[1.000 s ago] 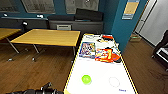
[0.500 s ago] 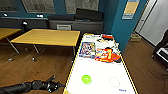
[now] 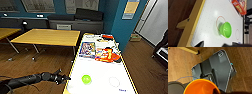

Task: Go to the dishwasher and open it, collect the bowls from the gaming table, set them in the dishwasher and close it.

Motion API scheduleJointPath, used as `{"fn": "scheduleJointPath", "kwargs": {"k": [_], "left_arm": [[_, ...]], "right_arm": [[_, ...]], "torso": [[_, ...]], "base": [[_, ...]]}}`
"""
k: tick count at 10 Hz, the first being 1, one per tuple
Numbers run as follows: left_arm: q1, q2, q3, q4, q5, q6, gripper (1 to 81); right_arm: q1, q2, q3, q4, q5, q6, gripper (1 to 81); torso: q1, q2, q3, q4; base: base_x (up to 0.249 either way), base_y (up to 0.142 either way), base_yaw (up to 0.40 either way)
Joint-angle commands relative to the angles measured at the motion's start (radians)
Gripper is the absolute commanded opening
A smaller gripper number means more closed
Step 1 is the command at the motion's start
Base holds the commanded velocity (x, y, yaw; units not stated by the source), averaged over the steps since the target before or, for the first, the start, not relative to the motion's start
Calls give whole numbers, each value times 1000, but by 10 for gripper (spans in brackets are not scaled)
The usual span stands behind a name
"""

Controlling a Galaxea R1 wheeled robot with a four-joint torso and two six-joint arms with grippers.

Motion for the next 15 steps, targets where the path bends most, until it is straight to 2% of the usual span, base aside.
{"fn": "scheduleJointPath", "kwargs": {"k": [1, 2, 3, 7, 10, 13, 15], "left_arm": [[-134, 104, -137, -13, 101, -10, 811], [-134, 134, -173, -13, 101, -19, 811], [-133, 168, -206, -13, 100, -48, 811], [-136, 287, -336, -11, 107, -102, 811], [-151, 338, -353, -1, 118, -102, 811], [-151, 473, -537, 9, 172, -102, 811], [-154, 533, -603, 27, 173, -102, 811]], "right_arm": [[23, -44, 28, 0, -72, 2, 10], [27, -44, 23, 0, -74, 2, 10], [32, -44, 22, 0, -76, 2, 10], [43, -32, 20, 0, -96, 2, 10], [46, -30, 28, -2, -99, 2, 10], [52, -24, 22, -3, -119, 2, 10], [54, -21, 17, -5, -120, 2, 10]], "torso": [[0, 0, 0, 0], [0, 0, 0, 0], [0, 0, 0, 0], [0, 0, -1, 0], [0, 0, -1, 0], [0, 0, -1, 0], [0, 0, -1, 0]], "base": [[0, 0, 0], [0, 0, 0], [0, 0, 0], [0, 0, 0], [0, 0, 0], [0, 0, 0], [0, 0, 0]]}}
